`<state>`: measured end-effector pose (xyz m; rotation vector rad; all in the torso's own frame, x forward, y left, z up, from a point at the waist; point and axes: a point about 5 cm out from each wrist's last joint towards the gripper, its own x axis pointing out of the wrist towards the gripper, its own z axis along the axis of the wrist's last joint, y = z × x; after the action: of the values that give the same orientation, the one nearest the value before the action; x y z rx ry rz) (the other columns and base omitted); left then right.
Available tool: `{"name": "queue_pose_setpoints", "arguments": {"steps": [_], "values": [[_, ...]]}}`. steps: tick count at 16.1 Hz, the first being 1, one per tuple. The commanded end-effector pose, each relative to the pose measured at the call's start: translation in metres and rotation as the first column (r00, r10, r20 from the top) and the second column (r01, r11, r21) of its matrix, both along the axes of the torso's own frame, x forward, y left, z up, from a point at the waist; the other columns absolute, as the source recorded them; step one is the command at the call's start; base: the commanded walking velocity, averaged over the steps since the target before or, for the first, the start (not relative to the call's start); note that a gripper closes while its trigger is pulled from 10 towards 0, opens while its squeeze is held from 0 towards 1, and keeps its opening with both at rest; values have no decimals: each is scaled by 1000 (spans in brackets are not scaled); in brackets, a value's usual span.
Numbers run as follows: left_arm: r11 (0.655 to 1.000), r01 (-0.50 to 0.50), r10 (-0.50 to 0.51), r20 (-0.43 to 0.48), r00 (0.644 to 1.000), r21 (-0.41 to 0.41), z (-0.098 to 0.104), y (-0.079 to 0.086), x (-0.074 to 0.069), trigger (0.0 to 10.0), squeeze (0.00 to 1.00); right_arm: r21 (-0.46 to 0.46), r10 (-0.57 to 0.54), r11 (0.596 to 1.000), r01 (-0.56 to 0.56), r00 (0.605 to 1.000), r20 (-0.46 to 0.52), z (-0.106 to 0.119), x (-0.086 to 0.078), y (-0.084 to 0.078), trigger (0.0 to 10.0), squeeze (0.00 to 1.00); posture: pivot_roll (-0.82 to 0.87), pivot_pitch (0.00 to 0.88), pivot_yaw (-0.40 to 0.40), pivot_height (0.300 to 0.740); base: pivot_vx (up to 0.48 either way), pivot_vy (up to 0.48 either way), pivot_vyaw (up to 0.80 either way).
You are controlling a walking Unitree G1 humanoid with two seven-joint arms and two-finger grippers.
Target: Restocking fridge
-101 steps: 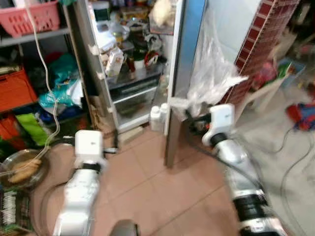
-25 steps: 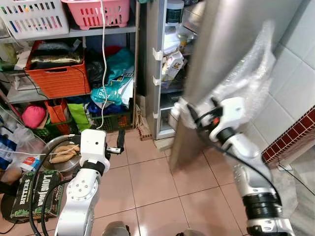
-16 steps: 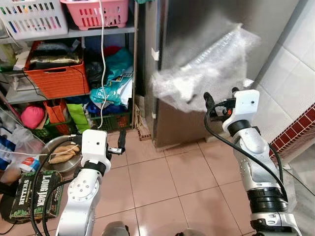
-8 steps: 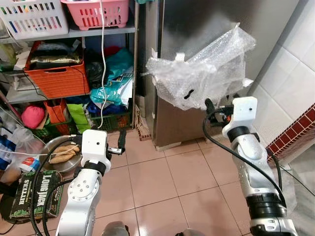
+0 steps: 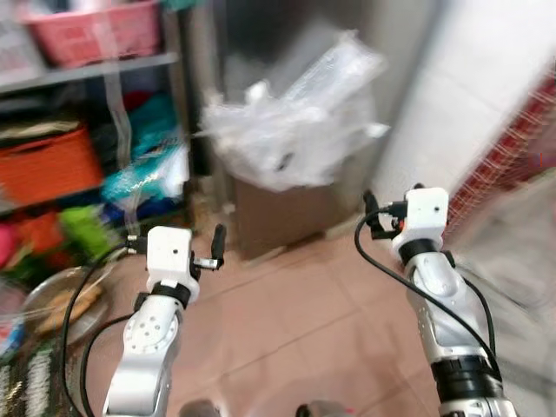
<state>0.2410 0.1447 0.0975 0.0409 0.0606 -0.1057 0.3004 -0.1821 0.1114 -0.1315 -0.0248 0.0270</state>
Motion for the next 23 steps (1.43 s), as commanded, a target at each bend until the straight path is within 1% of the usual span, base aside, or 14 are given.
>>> {"name": "queue_pose_setpoints", "arguments": {"steps": [1, 12, 16, 23], "values": [[1000, 11, -11, 5, 1000, -4, 0, -1, 1, 10000, 0, -10, -17, 1000, 17, 1000, -2, 0, 0, -3, 10000, 0, 90, 0, -24, 740, 356, 0, -800], [1000, 10, -10, -2, 1000, -15, -2, -1, 1, 10000, 0, -25, -25, 999, 25, 1000, -7, -2, -3, -6, 10000, 0, 83, 0, -22, 740, 340, 0, -800], [1000, 14, -14, -7, 1000, -16, -3, -1, 1, 10000, 0, -29, -41, 999, 41, 999, -11, -4, -6, -7, 10000, 0, 72, 0, -18, 740, 281, 315, -800], [999, 20, -21, -14, 1000, -29, -6, -5, 0, 10000, 0, -36, -51, 998, 50, 999, -18, -6, -8, -10, 10000, 0, 66, 0, -25, 740, 0, 0, -800]]}}
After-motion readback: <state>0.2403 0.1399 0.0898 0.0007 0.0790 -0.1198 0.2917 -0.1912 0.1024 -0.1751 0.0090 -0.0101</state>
